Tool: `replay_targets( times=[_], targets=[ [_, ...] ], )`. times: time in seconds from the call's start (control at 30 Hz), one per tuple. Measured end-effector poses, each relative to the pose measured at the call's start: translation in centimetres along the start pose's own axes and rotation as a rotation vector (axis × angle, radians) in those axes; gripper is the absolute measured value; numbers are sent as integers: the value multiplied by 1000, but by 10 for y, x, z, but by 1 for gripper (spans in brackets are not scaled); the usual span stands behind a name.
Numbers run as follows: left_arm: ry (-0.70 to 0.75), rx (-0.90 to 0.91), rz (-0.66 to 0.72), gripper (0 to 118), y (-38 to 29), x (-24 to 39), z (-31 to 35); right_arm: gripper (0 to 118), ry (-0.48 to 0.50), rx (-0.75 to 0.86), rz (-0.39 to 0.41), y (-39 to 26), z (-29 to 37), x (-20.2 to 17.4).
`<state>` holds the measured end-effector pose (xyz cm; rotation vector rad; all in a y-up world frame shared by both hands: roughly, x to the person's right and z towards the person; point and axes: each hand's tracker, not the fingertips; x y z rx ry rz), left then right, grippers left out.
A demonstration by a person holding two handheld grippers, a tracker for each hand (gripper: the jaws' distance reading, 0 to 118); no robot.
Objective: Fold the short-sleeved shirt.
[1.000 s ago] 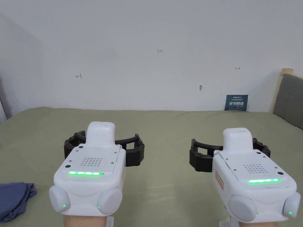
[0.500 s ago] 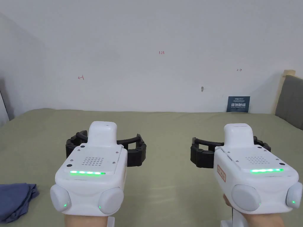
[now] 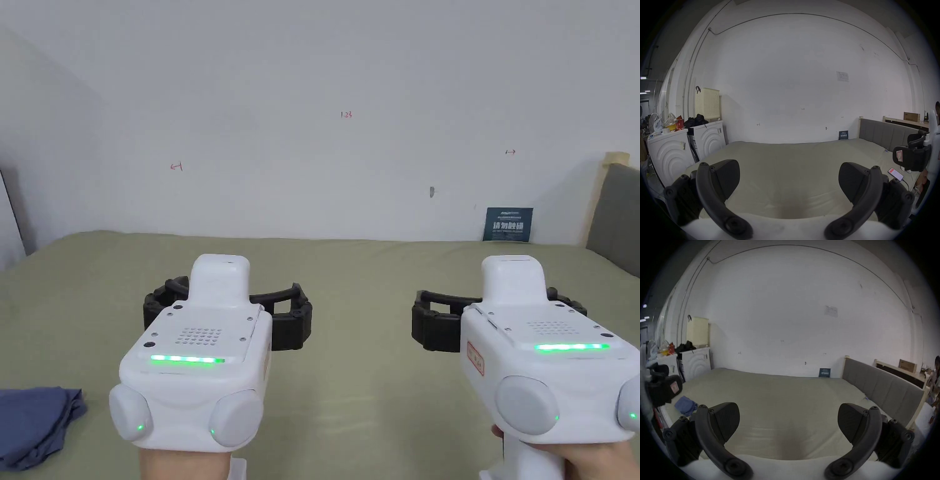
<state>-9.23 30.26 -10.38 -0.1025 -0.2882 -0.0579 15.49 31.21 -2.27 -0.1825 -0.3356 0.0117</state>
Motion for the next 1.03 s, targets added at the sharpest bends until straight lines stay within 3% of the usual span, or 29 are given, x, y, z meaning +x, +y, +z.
replay_targets(
  times=[0.17, 0.4, 0.73, 0.83, 0.9, 1.0, 1.03],
  targets=[
    [-2, -9, 4, 118, 2, -1, 0, 118, 28, -8, -60, 4, 0, 5],
    [-4, -11, 13, 118, 4, -2, 1, 118, 52, -34, -79, 5, -1, 7],
    [-18, -20, 7, 118, 5, 0, 1, 118, -1, 6, 9, -2, -4, -1],
    [-21, -26, 0, 118, 4, 2, 1, 118, -61, 77, 59, -7, -3, -7],
    [-25, -32, -2, 118, 3, 2, 0, 118, -39, 50, 40, -5, -4, -6],
    [-32, -39, -5, 118, 2, 3, 0, 118, 47, -58, -86, 0, -5, 2],
    [-33, -40, -4, 118, 2, 4, 0, 118, 34, -115, -106, 2, -8, 4]
  ],
)
